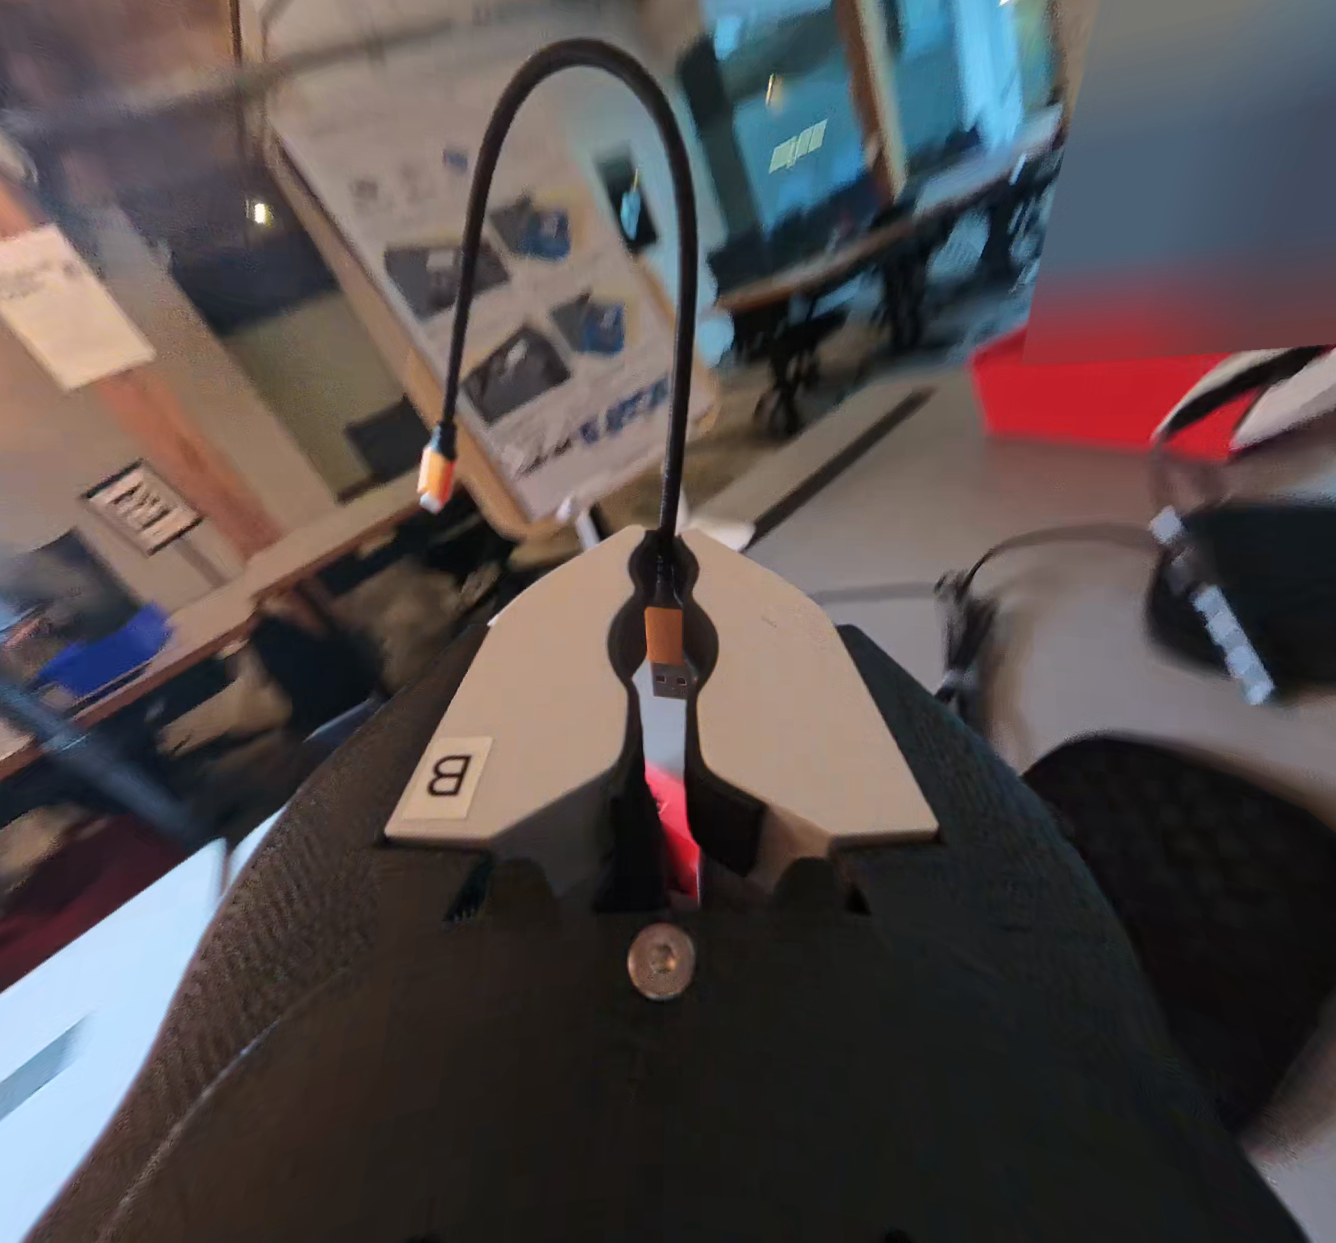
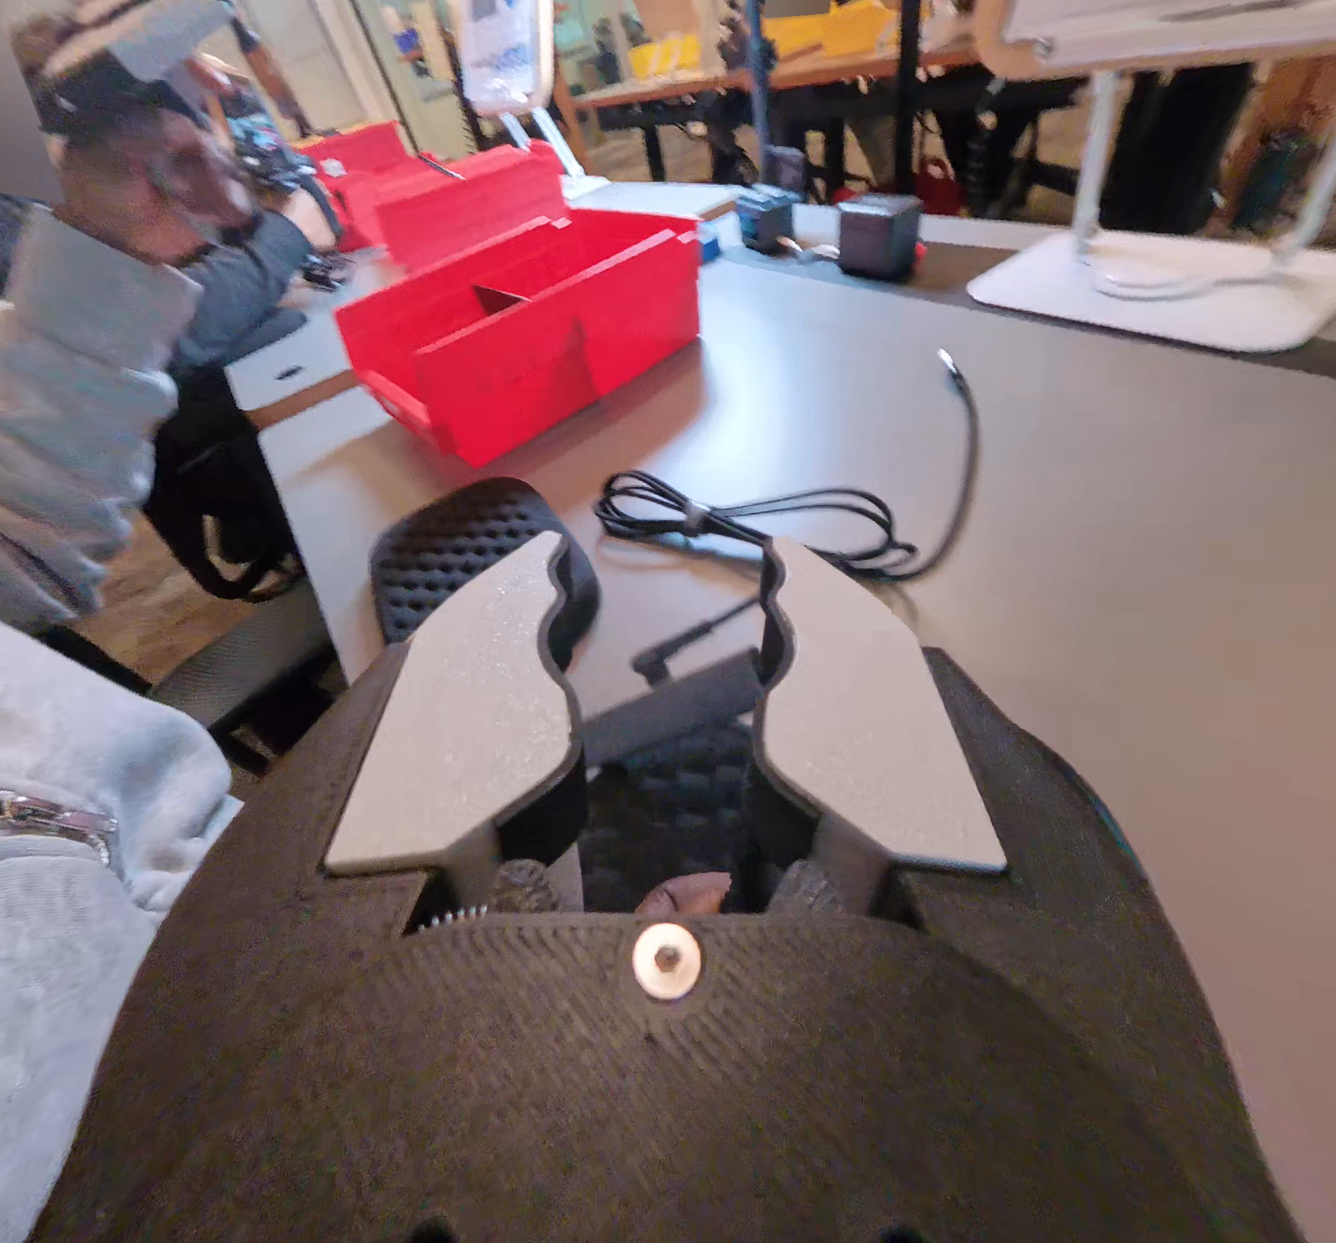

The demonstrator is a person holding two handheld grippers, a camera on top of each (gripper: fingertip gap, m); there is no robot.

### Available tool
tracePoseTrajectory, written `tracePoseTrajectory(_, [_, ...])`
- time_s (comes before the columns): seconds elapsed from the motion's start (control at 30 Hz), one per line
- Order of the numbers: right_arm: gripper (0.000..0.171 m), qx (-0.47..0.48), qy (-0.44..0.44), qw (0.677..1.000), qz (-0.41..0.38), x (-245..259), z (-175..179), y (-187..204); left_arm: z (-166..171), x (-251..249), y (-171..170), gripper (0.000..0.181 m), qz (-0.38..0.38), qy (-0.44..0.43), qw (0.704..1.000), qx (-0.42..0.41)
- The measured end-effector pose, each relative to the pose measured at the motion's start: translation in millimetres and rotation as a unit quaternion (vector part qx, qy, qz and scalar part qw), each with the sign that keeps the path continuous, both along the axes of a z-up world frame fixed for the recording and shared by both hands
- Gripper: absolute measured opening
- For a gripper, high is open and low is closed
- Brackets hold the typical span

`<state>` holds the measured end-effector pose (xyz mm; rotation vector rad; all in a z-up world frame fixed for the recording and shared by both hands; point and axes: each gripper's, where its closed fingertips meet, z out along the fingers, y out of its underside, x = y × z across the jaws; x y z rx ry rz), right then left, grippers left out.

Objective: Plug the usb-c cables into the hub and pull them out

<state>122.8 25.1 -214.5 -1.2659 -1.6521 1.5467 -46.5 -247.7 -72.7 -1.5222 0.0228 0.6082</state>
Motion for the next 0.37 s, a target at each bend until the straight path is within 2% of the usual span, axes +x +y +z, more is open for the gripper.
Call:
tracePoseTrajectory(0.1, [0.052,0.017,0.068,0.997,0.031,-4,12,-34,11,48,25,0.005,-0.106,-0.024,0.988,0.106])
tracePoseTrajectory(0.2, [0.06,0.059,0.163,0.984,0.039,-5,25,-68,18,93,41,0.005,-0.222,-0.058,0.954,0.192])
tracePoseTrajectory(0.3, [0.058,0.065,0.198,0.977,0.05,-3,29,-95,14,129,53,0.005,-0.313,-0.091,0.918,0.225])
tracePoseTrajectory(0.37, [0.054,0.021,0.204,0.976,0.075,0,32,-110,8,151,59,0.005,-0.376,-0.123,0.888,0.236])
